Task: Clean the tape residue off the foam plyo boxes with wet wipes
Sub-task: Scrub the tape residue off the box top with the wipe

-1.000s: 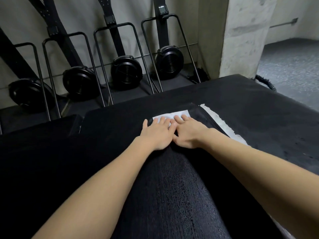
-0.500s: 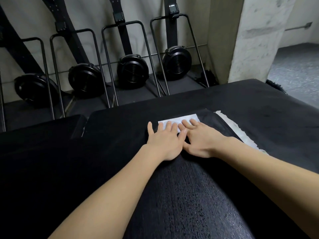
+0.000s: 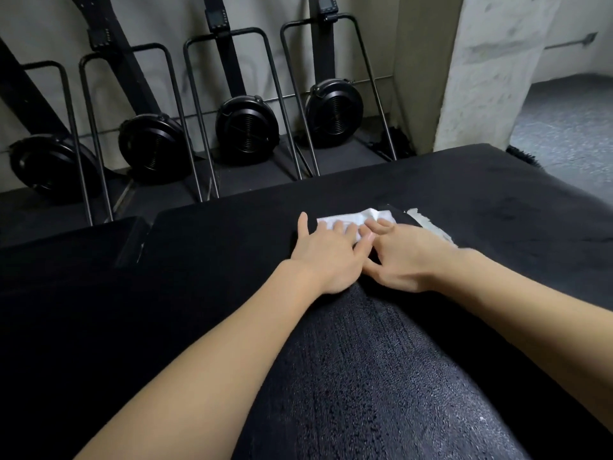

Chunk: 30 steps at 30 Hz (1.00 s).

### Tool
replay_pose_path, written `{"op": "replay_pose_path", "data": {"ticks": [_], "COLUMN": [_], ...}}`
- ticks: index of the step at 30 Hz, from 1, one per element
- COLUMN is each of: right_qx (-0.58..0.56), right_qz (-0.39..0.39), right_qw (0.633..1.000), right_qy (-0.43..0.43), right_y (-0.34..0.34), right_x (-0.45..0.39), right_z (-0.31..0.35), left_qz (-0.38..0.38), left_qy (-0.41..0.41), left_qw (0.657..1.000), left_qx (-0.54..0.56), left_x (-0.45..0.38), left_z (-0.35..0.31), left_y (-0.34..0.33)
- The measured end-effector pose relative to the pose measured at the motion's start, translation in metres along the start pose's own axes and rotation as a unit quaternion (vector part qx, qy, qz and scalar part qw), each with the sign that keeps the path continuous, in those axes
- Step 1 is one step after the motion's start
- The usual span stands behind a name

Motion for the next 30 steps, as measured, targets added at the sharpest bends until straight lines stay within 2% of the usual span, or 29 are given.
{"op": "replay_pose_path", "data": {"ticks": [3, 8, 13, 17, 25, 30], "right_qx": [0.045, 0.062, -0.008, -0.056, -0.060, -0.030], "right_qz": [-0.029, 0.009, 0.019, 0.012, -0.032, -0.018], "right_qw": [0.998, 0.998, 0.998, 0.994, 0.998, 0.999], "right_qy": [0.029, 0.016, -0.052, -0.097, -0.001, 0.014], "right_y": [0.014, 0.003, 0.006, 0.006, 0.022, 0.039], "right_x": [0.044, 0.025, -0.026, -0.028, 0.043, 0.116], "right_z": [0.005, -0.014, -0.052, -0.070, -0.051, -0.021], "left_qz": [-0.017, -0.003, 0.047, 0.030, -0.019, -0.033], "left_qy": [-0.045, -0.004, 0.055, 0.050, -0.039, -0.091], "left_qw": [0.998, 1.000, 0.995, 0.992, 0.998, 0.995], "left_qx": [-0.029, 0.014, 0.068, 0.109, 0.036, 0.017], "left_x": [0.029, 0.007, -0.059, -0.078, -0.017, 0.053], "left_z": [-0.029, -0.031, -0.020, -0.026, -0.061, -0.098], "left_y": [0.003, -0.002, -0.001, -0.002, 0.006, 0.018]}}
Point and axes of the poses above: each hand's wrist, its own x-axis away from the middle knuckle, its own y-axis out of the back of the hand, z = x × y, the point moved 6 cm from there along -x, towards the middle knuckle, and after that the axes turned 10 degrees about -z, right-handed, at the moved point
